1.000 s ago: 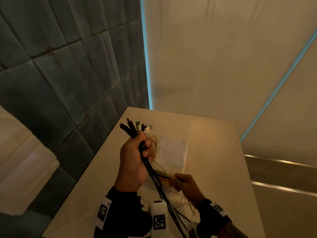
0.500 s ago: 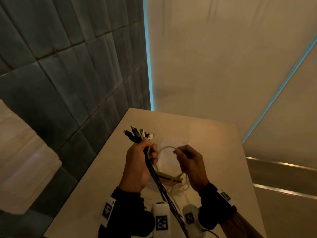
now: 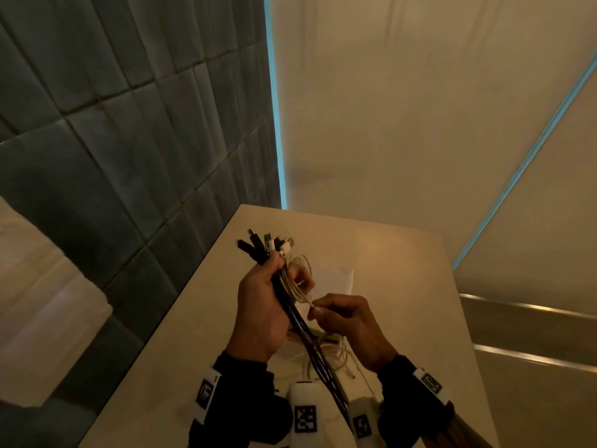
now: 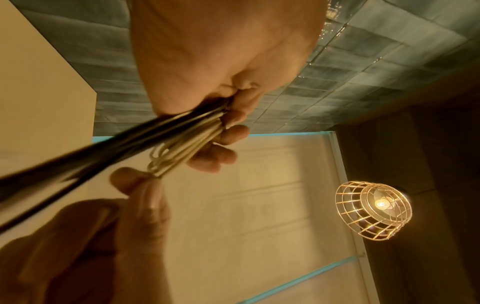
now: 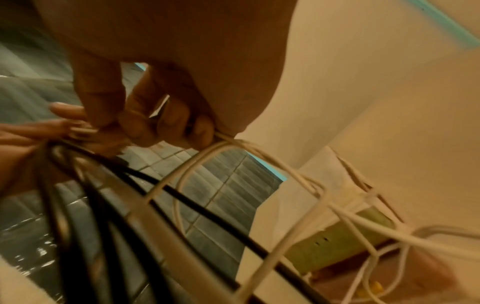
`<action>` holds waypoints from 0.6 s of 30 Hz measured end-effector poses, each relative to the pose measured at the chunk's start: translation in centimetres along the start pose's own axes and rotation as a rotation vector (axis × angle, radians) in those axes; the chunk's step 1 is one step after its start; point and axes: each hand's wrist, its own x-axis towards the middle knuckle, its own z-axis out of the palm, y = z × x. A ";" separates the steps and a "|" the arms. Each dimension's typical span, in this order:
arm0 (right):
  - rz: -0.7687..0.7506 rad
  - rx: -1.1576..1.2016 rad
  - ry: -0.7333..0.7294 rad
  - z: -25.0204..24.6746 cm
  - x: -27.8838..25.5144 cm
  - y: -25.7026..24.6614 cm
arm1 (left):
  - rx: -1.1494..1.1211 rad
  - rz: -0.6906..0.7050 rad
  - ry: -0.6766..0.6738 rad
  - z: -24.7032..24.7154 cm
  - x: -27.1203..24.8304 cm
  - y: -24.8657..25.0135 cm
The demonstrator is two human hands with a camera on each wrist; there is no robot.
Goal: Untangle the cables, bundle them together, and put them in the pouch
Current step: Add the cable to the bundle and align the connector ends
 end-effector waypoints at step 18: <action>0.257 -0.183 0.095 -2.9 -2.1 12.5 | 0.091 0.093 -0.064 0.0 -0.2 0.9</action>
